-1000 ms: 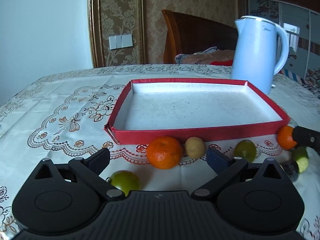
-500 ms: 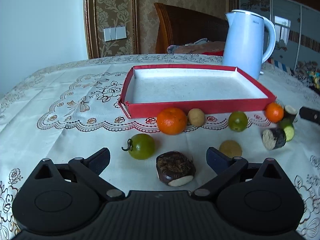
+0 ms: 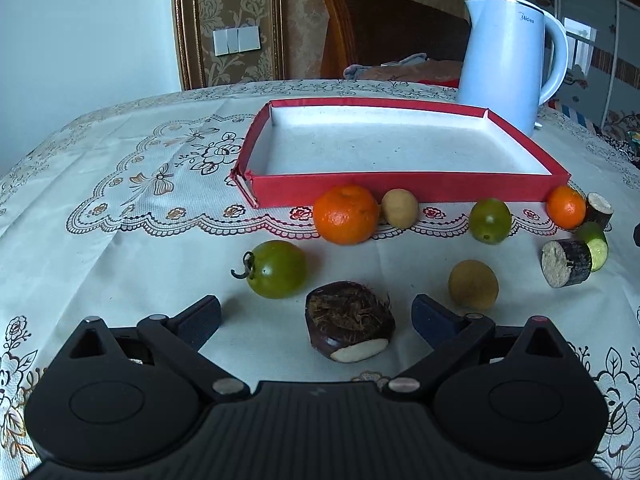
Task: Organize fruits
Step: 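Grasp the dark mangosteen with the left tool while the right tool grasps a dark eggplant chunk, then carry both items into the red tray and open both tools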
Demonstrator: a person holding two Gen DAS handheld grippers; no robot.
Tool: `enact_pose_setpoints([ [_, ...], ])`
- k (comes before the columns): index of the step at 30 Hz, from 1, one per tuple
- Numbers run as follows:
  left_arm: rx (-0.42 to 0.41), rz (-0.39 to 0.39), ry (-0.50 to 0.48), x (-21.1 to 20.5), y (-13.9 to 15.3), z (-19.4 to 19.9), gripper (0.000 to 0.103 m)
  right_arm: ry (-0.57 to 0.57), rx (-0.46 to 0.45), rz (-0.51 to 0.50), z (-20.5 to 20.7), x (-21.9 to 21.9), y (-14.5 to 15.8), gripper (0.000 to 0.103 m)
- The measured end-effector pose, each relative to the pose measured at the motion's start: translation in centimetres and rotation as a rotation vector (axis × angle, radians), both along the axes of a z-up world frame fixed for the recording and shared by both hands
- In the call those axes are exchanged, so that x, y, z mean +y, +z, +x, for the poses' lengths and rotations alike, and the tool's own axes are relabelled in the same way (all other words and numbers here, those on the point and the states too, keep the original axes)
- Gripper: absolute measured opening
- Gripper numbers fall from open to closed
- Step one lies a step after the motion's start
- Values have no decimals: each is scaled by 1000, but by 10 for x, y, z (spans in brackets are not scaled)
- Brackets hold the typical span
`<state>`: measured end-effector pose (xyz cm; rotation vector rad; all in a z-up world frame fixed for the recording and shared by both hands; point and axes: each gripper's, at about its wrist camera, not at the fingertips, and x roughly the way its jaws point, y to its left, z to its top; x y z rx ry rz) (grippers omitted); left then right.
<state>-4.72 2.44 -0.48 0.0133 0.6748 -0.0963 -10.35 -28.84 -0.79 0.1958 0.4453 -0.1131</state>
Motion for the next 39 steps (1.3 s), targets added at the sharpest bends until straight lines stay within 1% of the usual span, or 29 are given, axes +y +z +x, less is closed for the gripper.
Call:
enact_pose_setpoints([
  [3, 3, -10, 4, 1, 0, 1, 101, 28, 13, 32, 0, -6, -2, 103],
  [4, -4, -8, 6, 1, 1, 1, 97, 44, 21, 33, 2, -5, -3, 103],
  [5, -12, 2, 11, 0, 2, 0, 87, 61, 25, 28, 2, -2, -3, 103],
  [6, -17, 9, 13, -1, 2, 0, 81, 74, 21, 13, 2, 2, -3, 103],
  [8, -20, 8, 3, -1, 2, 1, 78, 113, 13, -32, -1, 16, -1, 103],
  [9, -21, 7, 1, -1, 2, 1, 77, 135, 11, -49, -2, 24, 0, 102],
  [11, -30, 1, -9, -1, 1, 0, 72, 176, 2, -68, -4, 37, 2, 93],
  [12, -31, -1, -13, -1, 1, 0, 69, 199, 4, -76, -4, 44, 3, 91],
  [14, -31, -6, -15, -1, 1, 0, 66, 251, 15, -87, -2, 57, 4, 87],
  [16, -33, -13, -9, 0, 1, 1, 63, 279, 14, -107, 0, 70, 4, 83],
  [17, -34, -14, -4, 1, 1, 1, 60, 298, 17, -118, 2, 76, 4, 81],
  [19, -35, -15, 1, 1, 1, 1, 58, 324, 22, -135, 4, 86, 4, 62],
  [20, -35, -16, 1, 1, 1, 1, 58, 334, 30, -139, 6, 91, 4, 56],
  [21, -35, -15, 1, 1, 1, 1, 58, 337, 37, -135, 9, 94, 3, 48],
  [23, -35, -16, 1, 1, 1, 1, 58, 344, 61, -123, 15, 97, 2, 44],
  [24, -35, -15, 1, 1, 1, 1, 57, 348, 75, -123, 19, 99, 0, 38],
  [25, -36, -13, 1, 1, 1, 1, 56, 349, 86, -125, 21, 101, -1, 35],
  [29, -39, -7, -6, 0, 1, 0, 51, 340, 106, -130, 25, 103, -3, 35],
  [30, -41, -4, -12, -1, 1, 0, 46, 333, 111, -127, 27, 103, -3, 35],
  [31, -44, 1, -18, -3, 1, 0, 42, 324, 121, -128, 28, 103, -4, 35],
  [32, -47, 11, -18, -5, 1, -1, 42, 317, 131, -130, 30, 104, -5, 34],
  [33, -48, 16, -19, -6, 1, -1, 42, 312, 138, -127, 32, 104, -5, 30],
  [39, -47, -18, -20, 0, 1, -2, 42, 311, 137, -129, 31, 105, -6, 30],
])
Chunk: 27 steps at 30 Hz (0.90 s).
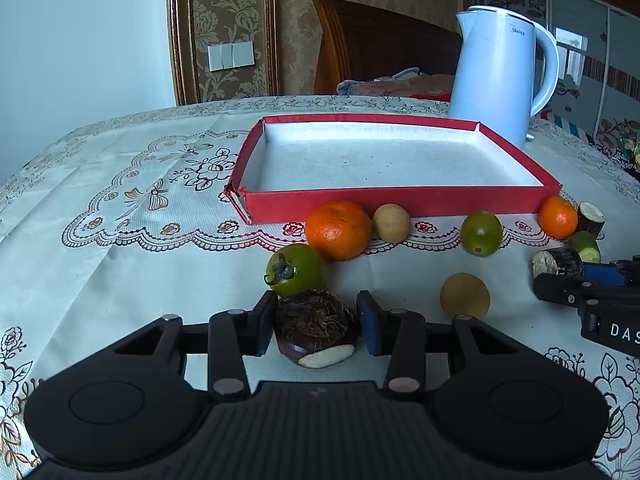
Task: Organize fruits
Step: 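Carry both items into the red tray and open both tools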
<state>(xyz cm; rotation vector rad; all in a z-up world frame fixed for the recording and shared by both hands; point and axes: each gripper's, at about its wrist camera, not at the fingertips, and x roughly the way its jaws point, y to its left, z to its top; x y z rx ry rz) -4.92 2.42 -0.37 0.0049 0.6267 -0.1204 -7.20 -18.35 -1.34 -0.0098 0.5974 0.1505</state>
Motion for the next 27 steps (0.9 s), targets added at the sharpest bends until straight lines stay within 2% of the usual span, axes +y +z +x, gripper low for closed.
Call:
enact_pose_setpoints([
  [4, 1, -23, -11, 3, 1, -2, 42, -3, -16, 0, -2, 0, 1, 28],
  [14, -43, -2, -11, -8, 20, -7, 42, 2, -81, -19, -11, 0, 9, 28],
  [19, -69, 15, -29, -22, 29, 1, 42, -1, -97, -20, -7, 1, 16, 28],
  [27, -62, 5, -20, -34, 33, 24, 42, -40, -137, -7, 10, -5, 31, 28],
])
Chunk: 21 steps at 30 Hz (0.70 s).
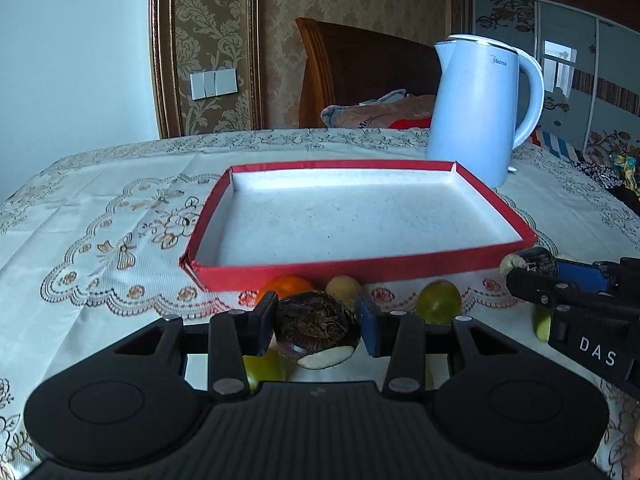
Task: Organize fruits
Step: 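Carry both items into the red tray and open both tools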
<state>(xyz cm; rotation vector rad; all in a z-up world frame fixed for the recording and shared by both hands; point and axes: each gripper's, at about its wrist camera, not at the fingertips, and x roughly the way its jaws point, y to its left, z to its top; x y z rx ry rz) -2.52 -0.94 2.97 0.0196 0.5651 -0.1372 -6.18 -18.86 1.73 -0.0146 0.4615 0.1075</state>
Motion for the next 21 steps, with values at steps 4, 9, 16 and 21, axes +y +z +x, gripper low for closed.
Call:
enact_pose_setpoints([
  [4, -9, 5, 9, -3, 4, 13, 42, -19, -6, -4, 16, -2, 4, 28],
  [9, -12, 7, 37, -3, 5, 32, 42, -32, -1, -1, 38, -4, 6, 28],
  [16, 4, 8, 62, -2, 1, 61, 42, -42, 1, -3, 66, -3, 8, 28],
  [21, 25, -4, 76, 0, -2, 82, 42, -50, 16, -9, 88, -1, 5, 28],
])
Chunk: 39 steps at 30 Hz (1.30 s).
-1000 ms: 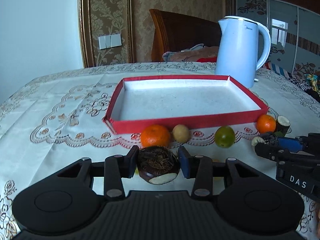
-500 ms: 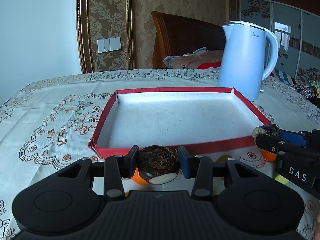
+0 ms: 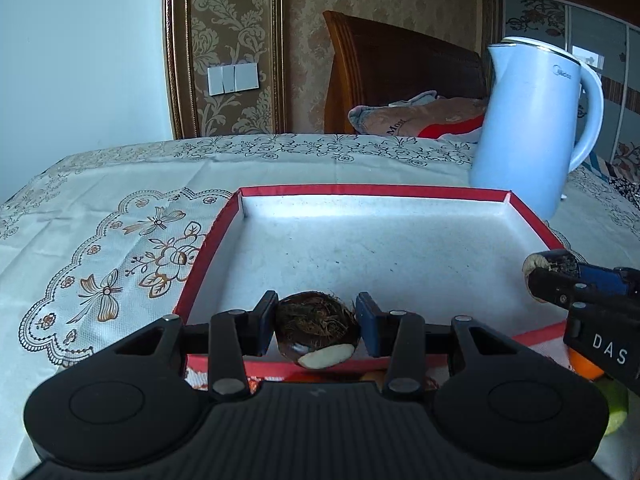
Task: Organize fruits
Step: 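Carry both items into the red tray and open both tools, then lift both open tools out of the tray and back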
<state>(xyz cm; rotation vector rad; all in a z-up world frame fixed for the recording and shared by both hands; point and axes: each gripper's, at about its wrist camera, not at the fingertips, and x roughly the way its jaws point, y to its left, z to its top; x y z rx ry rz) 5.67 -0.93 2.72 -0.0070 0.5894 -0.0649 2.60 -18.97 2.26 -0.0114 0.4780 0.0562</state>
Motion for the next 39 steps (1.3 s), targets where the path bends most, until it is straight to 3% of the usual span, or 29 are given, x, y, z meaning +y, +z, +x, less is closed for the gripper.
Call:
enact_pose_setpoints([
  [14, 49, 30, 21, -8, -12, 46, 42, -28, 73, -4, 58, 0, -20, 28],
  [22, 123, 45, 50, -6, -17, 59, 42, -30, 113, -2, 64, 2, -23, 28],
  [33, 121, 35, 52, -4, -19, 60, 44, -35, 109, 17, 65, 1, -23, 29],
  [36, 113, 38, 46, -4, -18, 58, 45, -38, 100, 20, 64, 0, -22, 34],
  [39, 82, 21, 38, -2, -15, 52, 51, -46, 82, 28, 61, -1, -20, 51],
])
